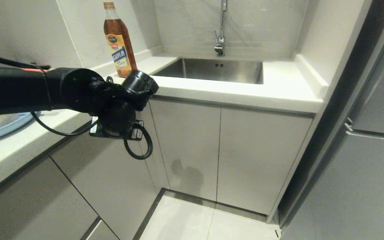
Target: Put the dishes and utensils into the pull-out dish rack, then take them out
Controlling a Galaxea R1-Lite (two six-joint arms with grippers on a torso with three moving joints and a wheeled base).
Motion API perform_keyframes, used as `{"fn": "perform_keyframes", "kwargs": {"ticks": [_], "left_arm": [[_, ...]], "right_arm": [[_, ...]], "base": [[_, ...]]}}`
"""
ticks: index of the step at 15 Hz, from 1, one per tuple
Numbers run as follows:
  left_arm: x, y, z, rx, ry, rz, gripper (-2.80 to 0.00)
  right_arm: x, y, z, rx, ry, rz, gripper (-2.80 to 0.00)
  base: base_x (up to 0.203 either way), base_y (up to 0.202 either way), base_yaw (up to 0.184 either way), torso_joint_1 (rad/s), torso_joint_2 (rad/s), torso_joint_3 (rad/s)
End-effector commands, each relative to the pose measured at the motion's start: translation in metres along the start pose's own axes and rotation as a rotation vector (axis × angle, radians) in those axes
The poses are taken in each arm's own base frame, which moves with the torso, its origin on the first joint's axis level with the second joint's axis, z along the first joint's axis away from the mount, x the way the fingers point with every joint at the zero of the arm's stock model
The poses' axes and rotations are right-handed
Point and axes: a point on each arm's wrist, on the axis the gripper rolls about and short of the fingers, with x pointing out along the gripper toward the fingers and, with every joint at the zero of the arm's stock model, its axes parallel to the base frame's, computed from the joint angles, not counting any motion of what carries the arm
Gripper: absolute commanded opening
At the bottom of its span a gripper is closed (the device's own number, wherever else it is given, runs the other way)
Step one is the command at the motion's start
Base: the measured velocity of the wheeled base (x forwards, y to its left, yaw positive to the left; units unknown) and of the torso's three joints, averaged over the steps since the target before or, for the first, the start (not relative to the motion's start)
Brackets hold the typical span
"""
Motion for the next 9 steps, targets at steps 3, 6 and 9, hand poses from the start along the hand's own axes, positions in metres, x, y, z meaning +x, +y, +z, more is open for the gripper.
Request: {"fn": "perform_keyframes", "kwargs": {"ticks": [3, 6, 9], "left_arm": [[-0.089, 0.068, 0.016, -0.213, -0.219, -0.174, -2.8], [-0.148, 0.143, 0.005, -0.365, -0.363, -0.38, -2.8], [-0.177, 0.217, -0.025, -0.452, -0.484, -0.442, -2.8]], "right_arm": [[0.0, 0.0, 0.0, 0.001, 0.0, 0.0, -2.8], [0.0, 0.0, 0.0, -0.001, 0.0, 0.0, -2.8], [0.0, 0.0, 0.0, 0.001, 0.0, 0.0, -2.8]], "base": [[0.0, 0.0, 0.0, 0.0, 0.0, 0.0], [0.0, 0.0, 0.0, 0.0, 0.0, 0.0], [0.0, 0.0, 0.0, 0.0, 0.0, 0.0]]}}
